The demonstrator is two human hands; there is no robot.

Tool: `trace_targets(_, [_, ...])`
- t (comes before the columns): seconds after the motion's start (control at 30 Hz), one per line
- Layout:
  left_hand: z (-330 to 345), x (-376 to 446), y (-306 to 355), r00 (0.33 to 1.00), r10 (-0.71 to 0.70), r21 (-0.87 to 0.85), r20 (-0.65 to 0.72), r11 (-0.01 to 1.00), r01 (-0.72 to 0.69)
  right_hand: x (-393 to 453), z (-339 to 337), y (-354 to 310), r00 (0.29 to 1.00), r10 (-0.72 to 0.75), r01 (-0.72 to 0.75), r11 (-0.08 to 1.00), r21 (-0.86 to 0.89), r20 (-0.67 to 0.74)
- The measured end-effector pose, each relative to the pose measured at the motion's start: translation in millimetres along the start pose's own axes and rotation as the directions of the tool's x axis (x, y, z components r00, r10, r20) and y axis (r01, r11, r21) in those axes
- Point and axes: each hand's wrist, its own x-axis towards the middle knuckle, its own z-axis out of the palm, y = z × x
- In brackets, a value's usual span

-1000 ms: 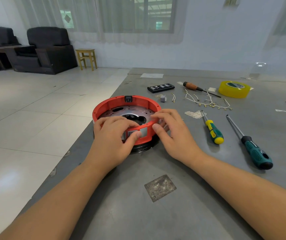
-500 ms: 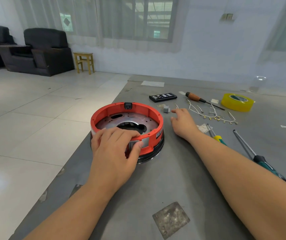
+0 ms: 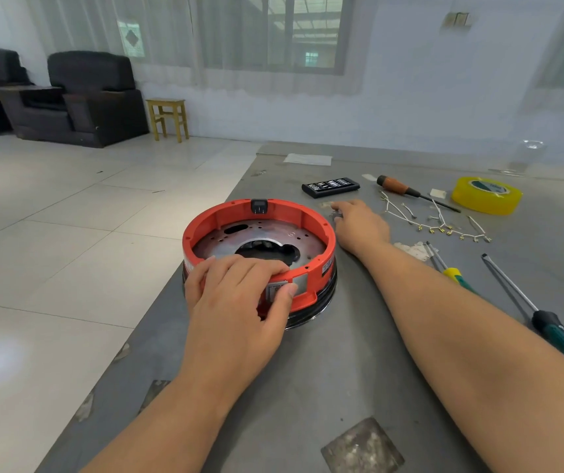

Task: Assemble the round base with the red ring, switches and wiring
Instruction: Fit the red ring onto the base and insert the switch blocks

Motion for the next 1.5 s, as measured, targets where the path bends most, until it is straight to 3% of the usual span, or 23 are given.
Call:
trace_targets(0.4, [-11.2,-1.5,7.7,0.999,-0.029,-0.012,0.025,1.000,0.029,-123.2,-39.7,-1.6,0.956,-0.081,0.190,0.904,0.384,-0.280])
trace_targets(0.6, [-18.0,-12.9,10.9,1.000,-0.010,-0.044,0.026,0.999,0.011,-205.1,-63.5,4.6,0.887,-0.241,0.433,0.729,0.531,-0.393])
trace_targets(0.73, [-22.4,-16.9,16.9,0.999,0.004,-0.040,0.054,0.999,-0.002,-242.0,-71.3,0.3,0.870,-0.315,0.492,0.623,0.608,-0.380])
trace_targets(0.9, [-26.2,-20.2,34.2,0.992,0.118,-0.058,0.043,0.992,-0.115,-251.3,-72.5,-10.2,0.835,-0.381,0.550,0.575,0.606,-0.398])
trace_targets(1.07, [-21.8,-23.5,48.5,0.976,0.209,-0.096,0.058,0.974,-0.203,-250.3,-72.3,-14.8,0.736,-0.473,0.676,0.554,0.486,-0.485])
trace_targets(1.27, [-23.0,-21.8,42.1,0.985,0.165,-0.190,0.053,0.970,-0.152,-252.1,-75.7,-15.2,0.731,-0.502,0.683,0.543,0.490,-0.462])
trace_targets(1.5, [-28.1,-19.5,37.4,0.996,0.085,-0.354,0.032,0.933,-0.069,-252.3,-74.1,-19.4,0.833,-0.396,0.537,0.408,0.738,-0.387])
